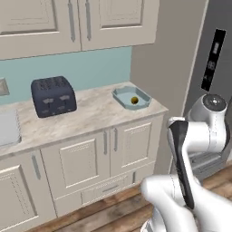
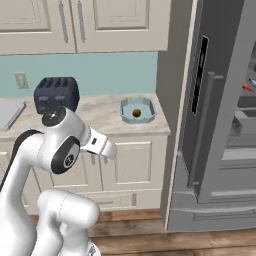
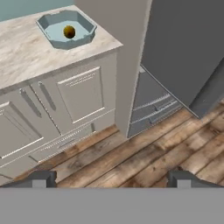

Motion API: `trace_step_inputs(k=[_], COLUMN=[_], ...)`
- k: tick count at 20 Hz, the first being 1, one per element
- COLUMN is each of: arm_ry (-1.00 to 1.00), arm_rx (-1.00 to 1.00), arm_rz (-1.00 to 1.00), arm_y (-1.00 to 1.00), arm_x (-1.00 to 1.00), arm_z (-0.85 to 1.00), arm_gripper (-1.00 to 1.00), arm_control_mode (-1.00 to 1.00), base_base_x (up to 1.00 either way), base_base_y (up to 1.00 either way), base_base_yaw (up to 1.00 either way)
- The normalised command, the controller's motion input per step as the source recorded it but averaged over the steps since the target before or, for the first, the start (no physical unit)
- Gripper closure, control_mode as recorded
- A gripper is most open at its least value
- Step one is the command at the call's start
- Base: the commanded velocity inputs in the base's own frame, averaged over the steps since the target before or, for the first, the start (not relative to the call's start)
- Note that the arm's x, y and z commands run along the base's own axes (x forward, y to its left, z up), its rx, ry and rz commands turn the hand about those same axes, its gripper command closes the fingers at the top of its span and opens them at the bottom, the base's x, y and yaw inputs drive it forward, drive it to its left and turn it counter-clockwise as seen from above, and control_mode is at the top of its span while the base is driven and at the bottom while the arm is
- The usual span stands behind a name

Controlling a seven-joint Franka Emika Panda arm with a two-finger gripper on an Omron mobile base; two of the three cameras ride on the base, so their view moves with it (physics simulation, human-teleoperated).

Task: Place one lemon and one fish in each tupperware on the nearby counter, to pack two identical lunches.

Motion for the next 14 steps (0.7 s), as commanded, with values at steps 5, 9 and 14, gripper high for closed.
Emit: trace_step_inputs(k=[5,9,14], arm_ry=[0.00,0.00,0.00], arm_rx=[0.00,0.00,0.00], arm_rz=[0.00,0.00,0.00], arm_y=[0.00,0.00,0.00], arm_x=[0.00,0.00,0.00], arm_z=[0.00,0.00,0.00], arm_gripper=[-1.00,-1.00,-1.00], arm_control_mode=[1.00,1.00,1.00], base_base_x=[-1.00,-0.51,0.00], base_base_y=[-0.62,-0.95,-1.00], base_base_yaw=[-0.19,-0.18,-0.20])
